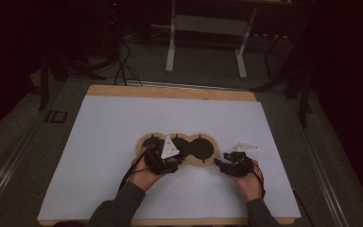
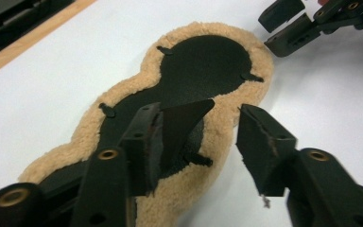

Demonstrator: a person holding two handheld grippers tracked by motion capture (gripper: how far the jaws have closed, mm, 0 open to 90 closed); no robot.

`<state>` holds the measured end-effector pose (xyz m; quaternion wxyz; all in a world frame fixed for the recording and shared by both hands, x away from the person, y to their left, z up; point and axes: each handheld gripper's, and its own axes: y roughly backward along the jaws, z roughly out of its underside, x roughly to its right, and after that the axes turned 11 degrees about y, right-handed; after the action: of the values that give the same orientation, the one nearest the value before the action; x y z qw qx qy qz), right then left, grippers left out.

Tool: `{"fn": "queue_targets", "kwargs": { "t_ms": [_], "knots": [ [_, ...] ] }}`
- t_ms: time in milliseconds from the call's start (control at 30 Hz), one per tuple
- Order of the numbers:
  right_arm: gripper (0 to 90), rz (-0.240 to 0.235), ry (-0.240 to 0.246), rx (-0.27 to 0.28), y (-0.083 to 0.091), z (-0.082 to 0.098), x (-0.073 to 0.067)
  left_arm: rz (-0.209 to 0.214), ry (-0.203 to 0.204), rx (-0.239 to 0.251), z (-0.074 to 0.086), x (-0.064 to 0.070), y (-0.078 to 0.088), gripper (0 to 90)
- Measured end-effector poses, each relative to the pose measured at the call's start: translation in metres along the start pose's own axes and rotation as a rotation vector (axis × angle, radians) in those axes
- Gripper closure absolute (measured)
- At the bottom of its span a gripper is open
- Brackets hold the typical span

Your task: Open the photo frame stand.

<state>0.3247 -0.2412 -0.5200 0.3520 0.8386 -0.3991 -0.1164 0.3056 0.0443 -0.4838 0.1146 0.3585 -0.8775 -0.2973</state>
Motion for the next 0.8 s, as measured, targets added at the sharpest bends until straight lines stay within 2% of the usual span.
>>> {"fn": "queue_targets", "kwargs": {
  "t_ms": [200, 333, 467, 800],
  "knots": [
    [49.6, -0.002, -0.001, 0.001, 0.0, 0.0, 0.0, 0.01, -0.004, -0.03, -0.001, -0.003, -0.012, 40.9],
    [49.5, -0.004, -0.001, 0.002, 0.0, 0.0, 0.0, -0.012, -0.033, -0.051, -0.001, -0.002, -0.019, 38.8],
    [49.5, -0.004, 0.0, 0.0, 0.0, 0.0, 0.0, -0.06, -0.079, -0.083, -0.002, 0.0, -0.028, 39.1],
    [49.5, -0.003, -0.002, 0.004, 0.001, 0.0, 0.001, -0.107, -0.064, -0.12, -0.004, -0.005, -0.041, 52.7]
  ]
}}
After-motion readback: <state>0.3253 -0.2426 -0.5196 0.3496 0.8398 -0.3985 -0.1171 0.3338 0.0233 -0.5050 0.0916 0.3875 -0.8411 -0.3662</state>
